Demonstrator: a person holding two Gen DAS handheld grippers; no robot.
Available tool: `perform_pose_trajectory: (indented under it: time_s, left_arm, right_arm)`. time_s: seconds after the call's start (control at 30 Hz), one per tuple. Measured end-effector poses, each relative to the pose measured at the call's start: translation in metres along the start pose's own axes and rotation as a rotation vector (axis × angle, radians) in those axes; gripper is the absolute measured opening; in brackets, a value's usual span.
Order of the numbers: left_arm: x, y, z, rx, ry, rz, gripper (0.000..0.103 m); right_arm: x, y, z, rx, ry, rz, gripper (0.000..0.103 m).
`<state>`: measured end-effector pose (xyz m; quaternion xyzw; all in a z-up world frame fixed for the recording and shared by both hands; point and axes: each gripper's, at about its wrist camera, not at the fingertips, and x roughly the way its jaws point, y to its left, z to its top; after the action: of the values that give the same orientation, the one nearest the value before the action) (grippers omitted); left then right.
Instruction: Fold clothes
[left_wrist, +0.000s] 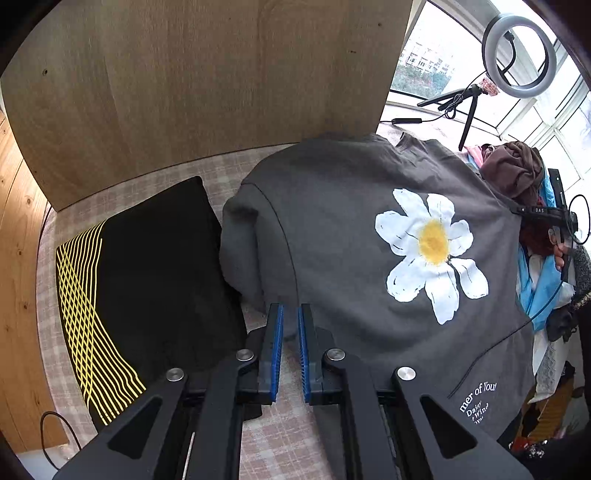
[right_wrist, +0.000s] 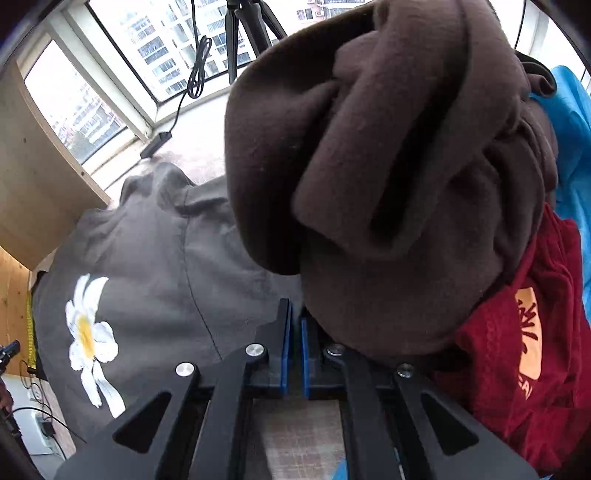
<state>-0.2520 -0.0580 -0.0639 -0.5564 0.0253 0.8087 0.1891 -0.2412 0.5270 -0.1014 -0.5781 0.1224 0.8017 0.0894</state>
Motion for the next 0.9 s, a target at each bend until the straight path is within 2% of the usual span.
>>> perform_pose_trajectory:
  time_s: [0.03,0.1,0.17,0.27,0.33,0.37,0.4,0.5,0.57,0.63,0.77,0.8,0.87,0.9]
  left_arm:
    - [0.001,0.003,0.004,-0.002,-0.007,0.004,0.009]
    - [0.004,0.006,0.011,0.006,-0.012,0.005,0.011]
    - [0.007,0.006,0.018,0.021,-0.019,0.008,0.015]
    - [0.011,0.0,0.032,0.044,-0.034,0.028,0.016]
    - [0.018,-0.003,0.047,0.043,-0.037,0.028,0.018]
    - [0.024,-0.004,0.054,0.04,-0.03,0.025,0.023]
    - [0.029,-0.006,0.06,0.035,-0.023,0.028,0.025]
    - [0.039,-0.014,0.067,0.023,-0.01,0.055,0.025]
    - [0.037,-0.017,0.064,0.009,-0.019,0.036,0.025]
    - [0.036,-0.019,0.061,0.003,-0.015,0.031,0.025]
    - [0.038,-0.013,0.059,-0.018,0.005,0.085,0.025]
    - [0.039,-0.009,0.06,-0.035,0.008,0.086,0.025]
    - [0.043,-0.003,0.059,-0.055,0.015,0.095,0.025]
    - [0.046,-0.001,0.06,-0.059,0.018,0.11,0.025]
  right_arm:
    - [-0.004,0.004,-0.002,-0.018,0.007,-0.024,0.011]
    - [-0.022,0.01,-0.008,-0.028,0.015,-0.063,0.017]
    - [-0.05,0.022,-0.015,-0.081,-0.03,-0.071,0.016]
    - [-0.081,0.048,-0.01,-0.213,-0.116,-0.007,0.021]
    - [-0.092,0.066,-0.002,-0.297,-0.164,0.033,0.055]
    - [-0.089,0.075,0.006,-0.332,-0.177,0.044,0.056]
    - [-0.083,0.084,0.016,-0.372,-0.188,0.04,0.056]
    - [-0.045,0.113,0.038,-0.526,-0.196,-0.053,0.056]
    - [-0.011,0.121,0.054,-0.624,-0.152,-0.088,0.056]
    - [0.023,0.117,0.066,-0.667,-0.091,-0.097,0.056]
    - [0.071,0.114,0.078,-0.709,0.01,-0.064,0.056]
    - [0.074,0.113,0.077,-0.716,0.029,-0.049,0.055]
    - [0.076,0.112,0.072,-0.735,0.056,-0.026,0.005]
    - [0.071,0.106,0.073,-0.724,0.041,-0.032,0.004]
